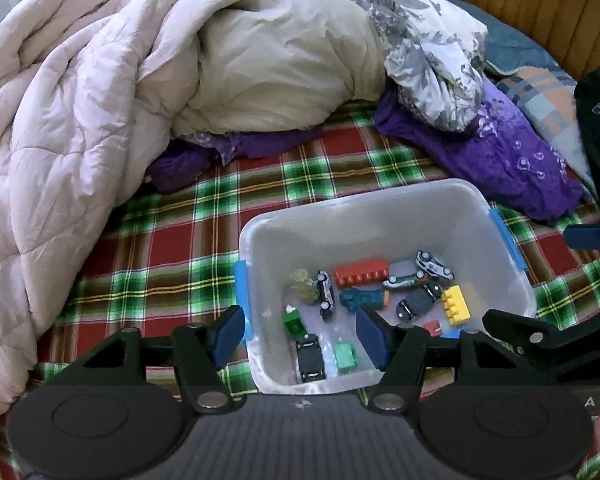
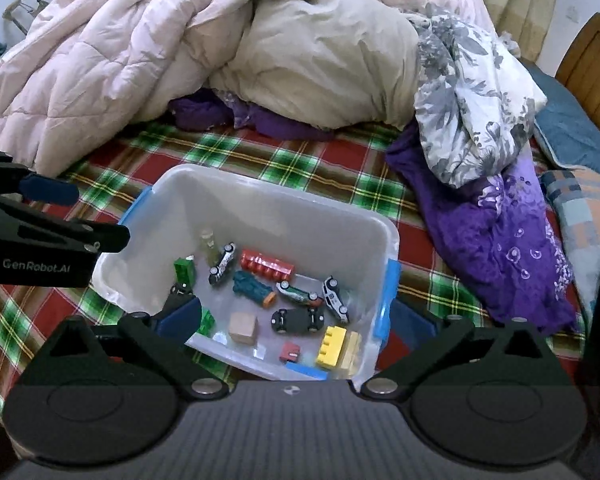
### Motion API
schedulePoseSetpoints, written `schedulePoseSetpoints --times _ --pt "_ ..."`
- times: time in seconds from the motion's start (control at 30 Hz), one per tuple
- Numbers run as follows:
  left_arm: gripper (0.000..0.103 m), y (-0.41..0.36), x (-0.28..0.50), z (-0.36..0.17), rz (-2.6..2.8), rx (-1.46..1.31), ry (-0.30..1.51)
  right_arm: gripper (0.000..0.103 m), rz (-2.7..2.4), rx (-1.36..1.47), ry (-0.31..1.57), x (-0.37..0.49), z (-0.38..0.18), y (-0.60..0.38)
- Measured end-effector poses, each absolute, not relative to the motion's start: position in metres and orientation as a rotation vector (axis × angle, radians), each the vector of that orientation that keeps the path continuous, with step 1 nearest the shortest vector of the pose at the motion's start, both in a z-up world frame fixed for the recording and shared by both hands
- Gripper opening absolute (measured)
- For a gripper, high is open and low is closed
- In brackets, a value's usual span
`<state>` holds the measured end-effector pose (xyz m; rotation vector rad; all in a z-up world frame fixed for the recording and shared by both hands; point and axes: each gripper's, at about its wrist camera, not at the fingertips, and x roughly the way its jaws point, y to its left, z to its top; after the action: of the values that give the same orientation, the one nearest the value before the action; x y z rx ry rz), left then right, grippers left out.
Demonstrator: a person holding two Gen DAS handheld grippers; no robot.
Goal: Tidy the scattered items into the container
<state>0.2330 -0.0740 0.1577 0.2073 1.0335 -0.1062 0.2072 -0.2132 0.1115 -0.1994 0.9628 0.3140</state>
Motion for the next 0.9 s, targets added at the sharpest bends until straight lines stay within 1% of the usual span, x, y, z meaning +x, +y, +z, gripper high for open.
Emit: schedulePoseSetpoints --times 0.4,0.9 --pt "0.065 -0.0836 0.2326 0.158 -0.102 0.226 1.067 0.103 0.309 -0.266 0.993 0.2033 0.1102 -0.2043" --pt "0.065 -0.0802 0.2333 0.1522 -0.092 0.223 1.075 0.103 0.306 -0.254 1.016 0.2071 0.1081 -0.2043"
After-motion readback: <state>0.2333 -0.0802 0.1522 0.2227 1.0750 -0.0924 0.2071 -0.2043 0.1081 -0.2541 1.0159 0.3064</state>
